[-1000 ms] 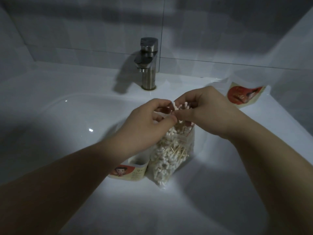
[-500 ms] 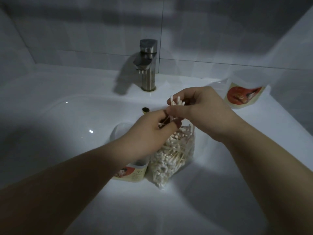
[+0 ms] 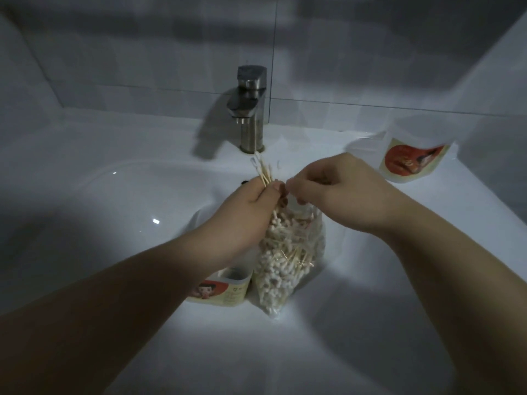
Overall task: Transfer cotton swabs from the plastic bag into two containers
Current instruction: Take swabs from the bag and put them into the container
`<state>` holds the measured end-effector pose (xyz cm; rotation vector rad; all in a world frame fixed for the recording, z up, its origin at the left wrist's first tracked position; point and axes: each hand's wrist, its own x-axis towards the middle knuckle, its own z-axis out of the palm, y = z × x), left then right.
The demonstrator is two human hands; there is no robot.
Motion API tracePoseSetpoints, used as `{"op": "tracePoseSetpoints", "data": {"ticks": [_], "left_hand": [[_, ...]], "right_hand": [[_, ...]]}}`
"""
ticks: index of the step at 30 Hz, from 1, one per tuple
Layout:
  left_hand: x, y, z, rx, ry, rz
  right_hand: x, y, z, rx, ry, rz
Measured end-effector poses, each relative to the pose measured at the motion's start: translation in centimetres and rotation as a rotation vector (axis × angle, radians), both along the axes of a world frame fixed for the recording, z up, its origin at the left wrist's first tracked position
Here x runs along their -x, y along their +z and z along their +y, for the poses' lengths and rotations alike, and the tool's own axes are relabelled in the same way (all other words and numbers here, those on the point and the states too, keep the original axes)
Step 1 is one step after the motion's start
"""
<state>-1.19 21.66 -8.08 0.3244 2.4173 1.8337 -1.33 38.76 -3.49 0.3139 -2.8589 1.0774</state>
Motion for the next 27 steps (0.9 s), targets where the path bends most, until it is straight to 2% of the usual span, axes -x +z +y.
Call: {"op": "tracePoseSetpoints", "data": {"ticks": [3,8,11,14,16,21,27], "left_hand": [[0.2,0.2,-0.1,-0.040,0.035,-0.012],[0.4,0.4,-0.2,-0.065,0.115,0.033],[0.9,1.1,-0.5,-0.305,0.241,-0.060],[1.5,1.9,-0.8,-0.598,0.342,-0.145],[1.5,2.2,-0.9,-0.673,0.353,-0.205],[0.4,2.7,0.1,-0.599,0.173,-0.299],[-0.4,3.2,0.4,-0.575,0.162,-0.246]], "right_hand": [[-0.3,-0.1,-0.3,0.023,0.068,0.008],[-0.1,-0.2,-0.3,0.104,0.022,0.096],[0.0,0.2,0.1,0.114,-0.013,0.131],[0.2,0.3,0.2,0.309,-0.092,0.186],[0.1,0.3,-0.2,0.418,-0.109,0.224],[-0.4,-0.2,-1.6,0.496,-0.066,0.257],[-0.9,-0.9,-2.4,0.300,0.116,0.201]]}}
